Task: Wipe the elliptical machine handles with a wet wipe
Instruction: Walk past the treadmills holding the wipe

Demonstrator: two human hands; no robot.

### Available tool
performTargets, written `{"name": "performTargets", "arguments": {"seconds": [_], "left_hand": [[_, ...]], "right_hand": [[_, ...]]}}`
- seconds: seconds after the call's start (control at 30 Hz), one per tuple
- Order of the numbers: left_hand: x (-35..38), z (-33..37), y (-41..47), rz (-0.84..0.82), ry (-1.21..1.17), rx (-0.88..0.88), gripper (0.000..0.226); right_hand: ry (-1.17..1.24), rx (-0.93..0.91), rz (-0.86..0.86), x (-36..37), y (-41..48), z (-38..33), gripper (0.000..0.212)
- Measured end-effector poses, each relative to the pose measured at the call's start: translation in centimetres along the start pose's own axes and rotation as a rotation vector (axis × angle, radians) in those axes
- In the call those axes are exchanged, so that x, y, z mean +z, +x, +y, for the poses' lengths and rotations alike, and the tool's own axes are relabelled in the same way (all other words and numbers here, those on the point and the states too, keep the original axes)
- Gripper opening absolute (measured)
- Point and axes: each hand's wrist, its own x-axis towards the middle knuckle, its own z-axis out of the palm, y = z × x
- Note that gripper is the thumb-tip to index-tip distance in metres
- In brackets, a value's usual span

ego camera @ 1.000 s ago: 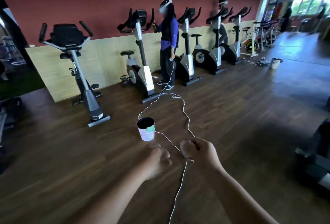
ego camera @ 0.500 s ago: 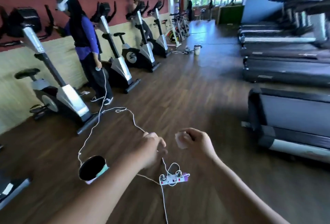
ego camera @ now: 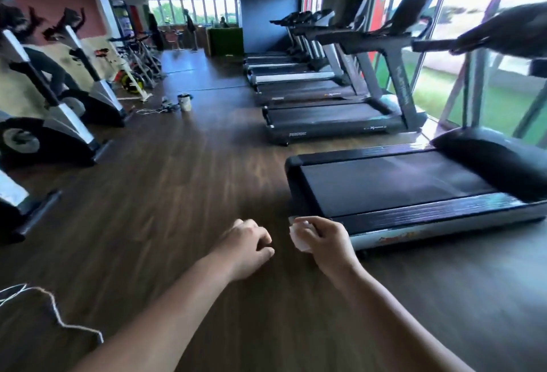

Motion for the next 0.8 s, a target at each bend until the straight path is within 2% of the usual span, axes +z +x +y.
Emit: {"name": "performTargets", "arguments": {"seconds": [0.1, 0.3, 0.4, 0.43, 0.53, 0.8], "left_hand": [[-0.5, 2.9, 8.2, -0.048, 0.019, 0.125, 0.032], [0.7, 9.5, 25.0, -0.099, 0.055, 0.403, 0.035], [1.9, 13.7, 33.3, -0.123, 0.050, 0.561, 0.033], [2.2, 15.3, 35.8, -0.135, 0.037, 0.608, 0.032], [3.1, 20.7, 42.3, -0.184, 0.023, 0.753, 0.030], [7.1, 39.5, 53.8, -0.238, 0.045, 1.087, 0.027]], "right_hand": [[0.022, 0.025, 0.118, -3.9, 5.5, 0.2, 0.014], [0.030, 0.026, 0.364, -12.1, 14.9, 2.0, 0.015], [-0.023, 0.028, 0.502, -16.9, 19.3, 3.2, 0.030], [-0.036, 0.036, 0.560, -18.5, 20.5, 3.4, 0.028], [-0.044, 0.064, 0.709, -23.2, 23.4, 3.9, 0.011], [-0.009, 0.082, 1.008, -38.8, 27.4, 7.2, 0.024]]}}
